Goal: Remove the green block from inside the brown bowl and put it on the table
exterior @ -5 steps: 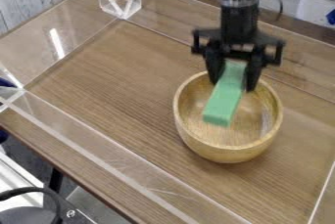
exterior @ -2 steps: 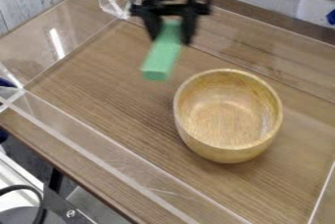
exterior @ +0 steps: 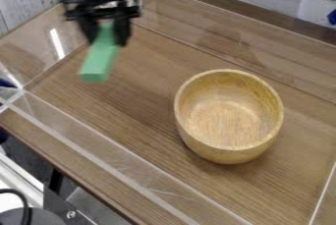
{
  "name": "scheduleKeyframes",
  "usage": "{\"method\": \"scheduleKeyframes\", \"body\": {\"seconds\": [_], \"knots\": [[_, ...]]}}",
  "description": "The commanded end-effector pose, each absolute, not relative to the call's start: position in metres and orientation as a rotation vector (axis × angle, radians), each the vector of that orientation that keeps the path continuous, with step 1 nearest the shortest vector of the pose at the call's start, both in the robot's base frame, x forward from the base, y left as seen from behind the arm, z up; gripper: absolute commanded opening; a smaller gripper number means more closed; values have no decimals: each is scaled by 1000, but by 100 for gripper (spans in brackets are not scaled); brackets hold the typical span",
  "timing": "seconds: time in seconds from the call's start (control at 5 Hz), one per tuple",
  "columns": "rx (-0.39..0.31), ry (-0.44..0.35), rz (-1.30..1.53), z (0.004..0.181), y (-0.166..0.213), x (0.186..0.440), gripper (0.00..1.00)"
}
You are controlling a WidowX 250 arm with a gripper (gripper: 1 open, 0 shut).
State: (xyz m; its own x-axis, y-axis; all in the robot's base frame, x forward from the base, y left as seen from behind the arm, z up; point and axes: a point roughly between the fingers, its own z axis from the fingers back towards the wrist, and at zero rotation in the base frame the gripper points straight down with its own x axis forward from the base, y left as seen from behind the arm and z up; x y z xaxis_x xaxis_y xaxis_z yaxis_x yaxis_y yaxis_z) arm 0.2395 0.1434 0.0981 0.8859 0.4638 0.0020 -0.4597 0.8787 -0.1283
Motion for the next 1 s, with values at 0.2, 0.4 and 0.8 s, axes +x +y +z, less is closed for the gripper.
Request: {"method": "scheduleKeyframes", "body": {"seconds": [0.2, 0.4, 0.8], "knots": [[-75, -50, 462, 81, 162, 224, 0], [-65, -35, 446, 70, 159, 225, 0], [-71, -24, 393, 64, 144, 233, 0]]}}
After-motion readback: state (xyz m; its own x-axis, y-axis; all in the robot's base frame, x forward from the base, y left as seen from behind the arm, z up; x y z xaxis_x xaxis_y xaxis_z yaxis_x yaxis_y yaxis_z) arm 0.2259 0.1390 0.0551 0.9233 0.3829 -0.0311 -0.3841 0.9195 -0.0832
